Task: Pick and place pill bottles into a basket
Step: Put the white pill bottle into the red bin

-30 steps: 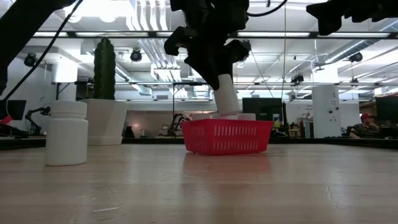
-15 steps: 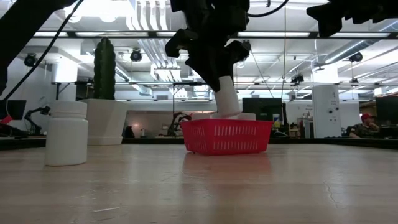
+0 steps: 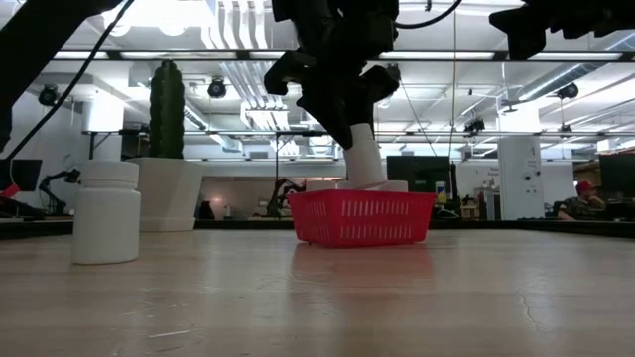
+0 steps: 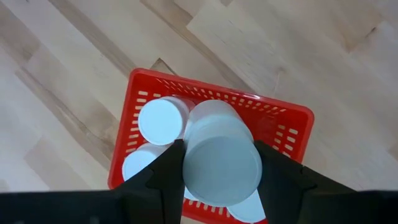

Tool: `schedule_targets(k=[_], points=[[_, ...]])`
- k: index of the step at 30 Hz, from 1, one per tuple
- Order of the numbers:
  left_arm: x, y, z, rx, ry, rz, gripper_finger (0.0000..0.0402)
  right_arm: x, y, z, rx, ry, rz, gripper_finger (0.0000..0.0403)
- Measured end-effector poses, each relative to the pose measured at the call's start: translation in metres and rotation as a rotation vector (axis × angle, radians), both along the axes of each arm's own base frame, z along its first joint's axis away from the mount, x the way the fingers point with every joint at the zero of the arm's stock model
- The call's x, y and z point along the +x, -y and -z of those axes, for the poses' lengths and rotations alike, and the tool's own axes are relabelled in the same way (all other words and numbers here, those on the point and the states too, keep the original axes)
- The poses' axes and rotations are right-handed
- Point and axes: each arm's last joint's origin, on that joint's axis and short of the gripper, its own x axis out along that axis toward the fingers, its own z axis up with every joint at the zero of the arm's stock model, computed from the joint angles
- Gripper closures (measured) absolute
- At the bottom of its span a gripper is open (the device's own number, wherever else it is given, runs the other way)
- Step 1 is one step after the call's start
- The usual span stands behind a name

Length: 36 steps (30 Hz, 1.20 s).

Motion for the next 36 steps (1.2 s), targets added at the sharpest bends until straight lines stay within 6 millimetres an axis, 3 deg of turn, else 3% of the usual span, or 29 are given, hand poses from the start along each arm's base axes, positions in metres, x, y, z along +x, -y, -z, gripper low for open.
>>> schedule_targets(k=[36], points=[[0.002,-0.001,0.012,-0.010,0.010,0.004,0.0260,0.000,0.000,0.002,0.003,-0.021,0.000,0.0179]])
